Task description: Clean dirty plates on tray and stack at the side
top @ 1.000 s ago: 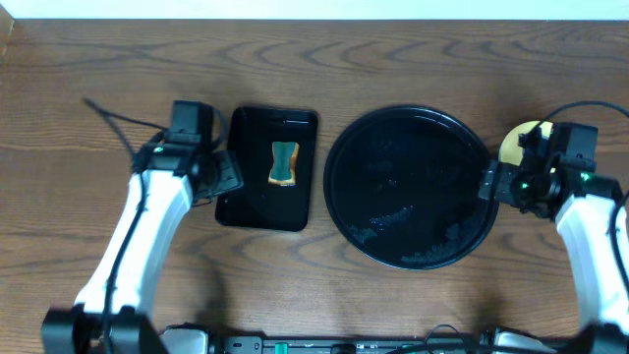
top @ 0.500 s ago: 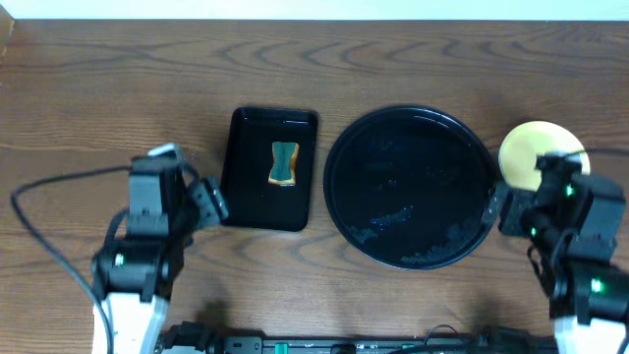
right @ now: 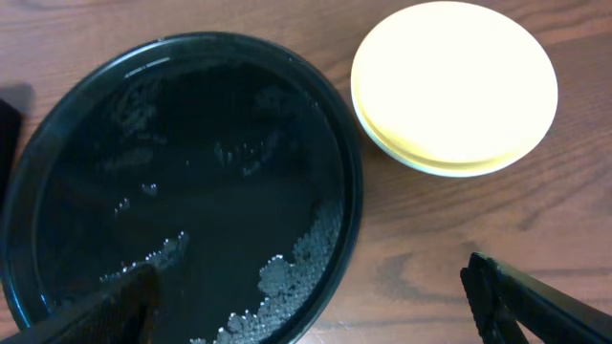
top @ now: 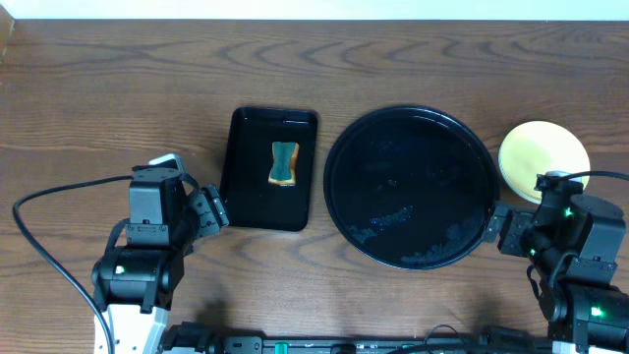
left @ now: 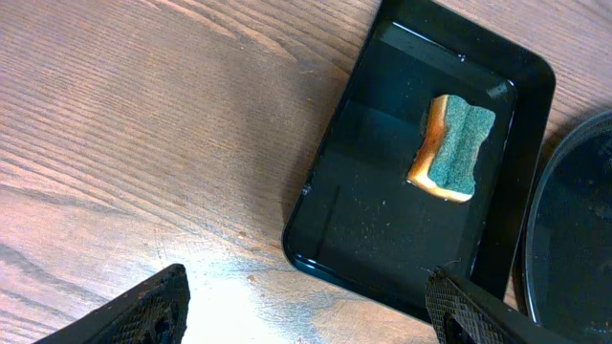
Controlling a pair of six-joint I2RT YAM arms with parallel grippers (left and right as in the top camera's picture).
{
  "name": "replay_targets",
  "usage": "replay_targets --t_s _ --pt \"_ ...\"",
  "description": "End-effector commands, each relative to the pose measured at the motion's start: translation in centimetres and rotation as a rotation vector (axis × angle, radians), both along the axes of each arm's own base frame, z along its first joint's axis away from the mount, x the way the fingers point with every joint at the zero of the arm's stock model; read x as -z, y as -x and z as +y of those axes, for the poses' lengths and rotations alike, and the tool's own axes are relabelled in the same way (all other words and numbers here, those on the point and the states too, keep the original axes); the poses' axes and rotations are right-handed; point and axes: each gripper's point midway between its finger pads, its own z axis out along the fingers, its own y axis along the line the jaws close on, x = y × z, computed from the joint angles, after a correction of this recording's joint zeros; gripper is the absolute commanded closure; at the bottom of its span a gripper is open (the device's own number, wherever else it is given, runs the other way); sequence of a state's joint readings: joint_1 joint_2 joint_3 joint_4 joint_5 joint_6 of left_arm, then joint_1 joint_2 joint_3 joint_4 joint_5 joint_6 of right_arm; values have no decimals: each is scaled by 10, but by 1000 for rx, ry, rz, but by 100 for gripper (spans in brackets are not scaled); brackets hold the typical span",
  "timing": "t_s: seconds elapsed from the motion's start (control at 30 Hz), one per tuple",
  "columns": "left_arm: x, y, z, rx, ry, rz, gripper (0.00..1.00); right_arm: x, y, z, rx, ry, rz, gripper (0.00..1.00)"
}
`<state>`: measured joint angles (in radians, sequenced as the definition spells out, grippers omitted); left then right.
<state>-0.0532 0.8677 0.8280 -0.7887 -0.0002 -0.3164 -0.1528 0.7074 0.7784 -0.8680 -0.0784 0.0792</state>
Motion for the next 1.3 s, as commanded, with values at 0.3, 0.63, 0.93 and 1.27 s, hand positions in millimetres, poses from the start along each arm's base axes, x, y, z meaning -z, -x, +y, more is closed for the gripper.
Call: replay_targets --t_s 0.3,0.63,0.93,1.27 --pt "10 1 2 -2 -17 40 20 11 10 -2 22 11 59 1" --pt "11 0 2 -2 -17 45 20 -45 -27 -1 -24 71 -272 1" --pt "11 0 2 -2 -17 45 20 -80 -22 17 -105 163 -725 1" --pt "11 0 2 -2 -17 45 20 -49 -10 27 -122 174 -1013 1"
